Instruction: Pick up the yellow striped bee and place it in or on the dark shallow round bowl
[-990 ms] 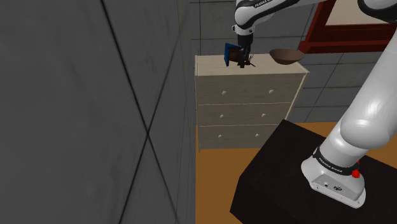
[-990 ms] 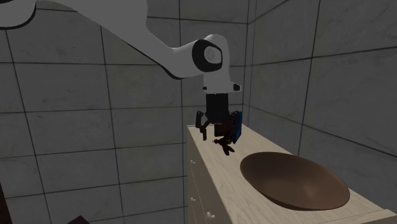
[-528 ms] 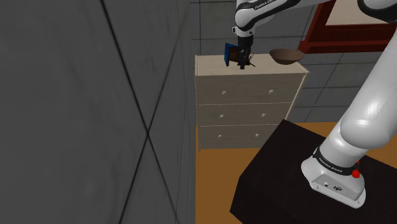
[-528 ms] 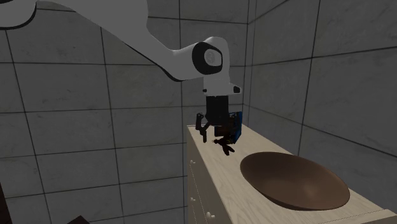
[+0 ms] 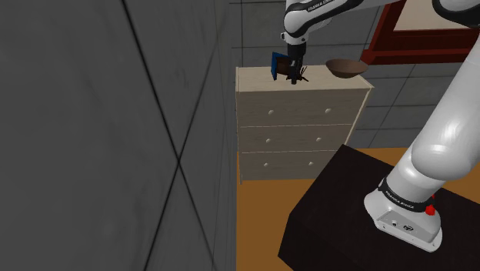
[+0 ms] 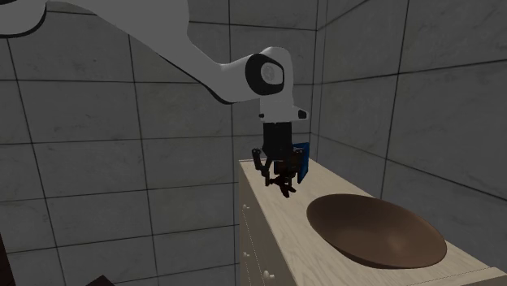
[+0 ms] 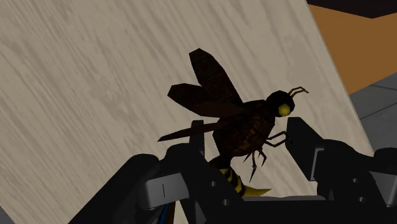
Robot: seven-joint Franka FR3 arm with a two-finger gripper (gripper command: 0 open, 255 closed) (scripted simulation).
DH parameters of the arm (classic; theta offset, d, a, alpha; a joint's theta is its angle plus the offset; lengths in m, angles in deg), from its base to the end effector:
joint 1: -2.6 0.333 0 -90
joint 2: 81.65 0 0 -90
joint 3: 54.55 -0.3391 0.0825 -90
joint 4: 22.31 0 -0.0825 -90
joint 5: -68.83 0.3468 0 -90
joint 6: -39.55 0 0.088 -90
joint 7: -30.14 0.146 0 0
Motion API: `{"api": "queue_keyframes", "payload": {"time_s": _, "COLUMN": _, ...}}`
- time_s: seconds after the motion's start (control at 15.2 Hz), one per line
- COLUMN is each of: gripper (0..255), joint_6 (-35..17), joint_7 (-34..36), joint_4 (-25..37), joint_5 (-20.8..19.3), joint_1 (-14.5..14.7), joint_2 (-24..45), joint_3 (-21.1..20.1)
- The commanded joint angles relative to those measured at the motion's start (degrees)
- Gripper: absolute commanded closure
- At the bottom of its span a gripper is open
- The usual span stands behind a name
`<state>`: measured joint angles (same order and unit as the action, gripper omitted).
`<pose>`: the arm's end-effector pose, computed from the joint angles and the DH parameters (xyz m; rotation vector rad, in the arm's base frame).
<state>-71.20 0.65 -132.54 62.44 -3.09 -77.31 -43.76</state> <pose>0.5110 -0.1614 0.4456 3.0273 0.4113 -0.1623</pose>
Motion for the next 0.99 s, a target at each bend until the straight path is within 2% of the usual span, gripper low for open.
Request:
{"api": "queue_keyframes", "payload": {"time_s": 0.0, "gripper": 255, "joint_6": 0.0, "joint_7": 0.0, "joint_4": 0.0, "joint_5": 0.0, "joint_1": 0.0, "joint_2": 0.0, "joint_3": 0.0}}
{"api": "queue_keyframes", "payload": {"time_s": 0.13, "gripper": 255, "joint_6": 0.0, "joint_7": 0.0, "joint_4": 0.0, "joint_5": 0.0, "joint_1": 0.0, "joint_2": 0.0, "joint_3": 0.0}}
{"api": "queue_keyframes", "payload": {"time_s": 0.92, "gripper": 255, "joint_6": 8.88, "joint_7": -0.73, "joint_4": 7.35, "joint_5": -0.01, "joint_1": 0.14, "joint_2": -1.59, "joint_3": -0.08}}
